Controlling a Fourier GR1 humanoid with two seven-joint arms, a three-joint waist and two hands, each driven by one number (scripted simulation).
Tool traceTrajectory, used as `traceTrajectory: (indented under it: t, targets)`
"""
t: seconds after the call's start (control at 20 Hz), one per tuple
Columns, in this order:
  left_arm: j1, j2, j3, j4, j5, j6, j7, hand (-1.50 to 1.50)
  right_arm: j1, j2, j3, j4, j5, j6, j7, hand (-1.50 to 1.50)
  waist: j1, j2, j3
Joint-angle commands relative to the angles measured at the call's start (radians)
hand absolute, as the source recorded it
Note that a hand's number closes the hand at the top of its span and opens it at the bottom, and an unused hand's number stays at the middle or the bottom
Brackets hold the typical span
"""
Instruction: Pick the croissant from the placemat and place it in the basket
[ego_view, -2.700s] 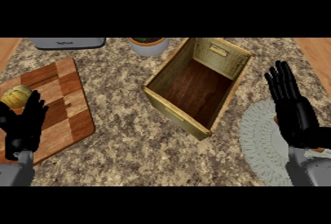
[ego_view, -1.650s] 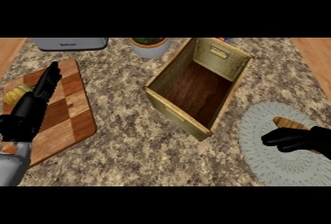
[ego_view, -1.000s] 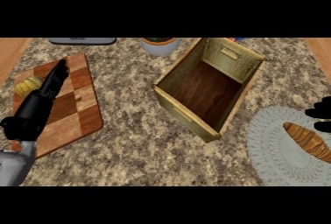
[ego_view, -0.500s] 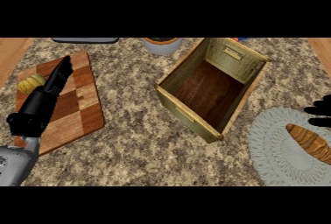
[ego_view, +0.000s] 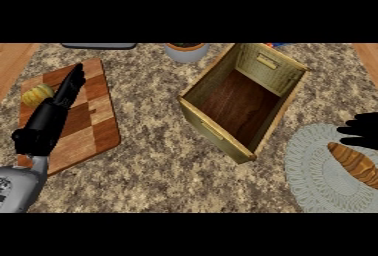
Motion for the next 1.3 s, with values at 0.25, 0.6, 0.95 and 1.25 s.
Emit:
traceTrajectory:
  t: [0.25,0.6,0.95,1.25]
  targets:
    - [-0.023,-0.024,0.037,0.058,-0.017,-0.033,0.003,0.0,-0.053,0.135,0.147,0.222,0.266,-0.067,-0.14,-1.5,-0.027,-0.005,-0.001]
    - [0.036,-0.005,0.103,0.002,-0.008,-0.074,0.01,0.0,-0.086,0.272,0.133,0.447,0.354,-0.192,-0.211,-1.5,-0.029,-0.008,0.0]
    - [0.07,-0.021,0.131,-0.031,-0.049,-0.095,-0.005,0.0,-0.082,0.312,0.094,0.456,0.394,-0.192,-0.259,-1.5,-0.038,-0.011,-0.001]
    - [0.064,-0.103,0.101,0.05,-0.12,-0.07,-0.046,0.0,-0.063,0.407,0.081,0.523,0.456,-0.253,-0.233,-1.5,-0.044,-0.01,-0.001]
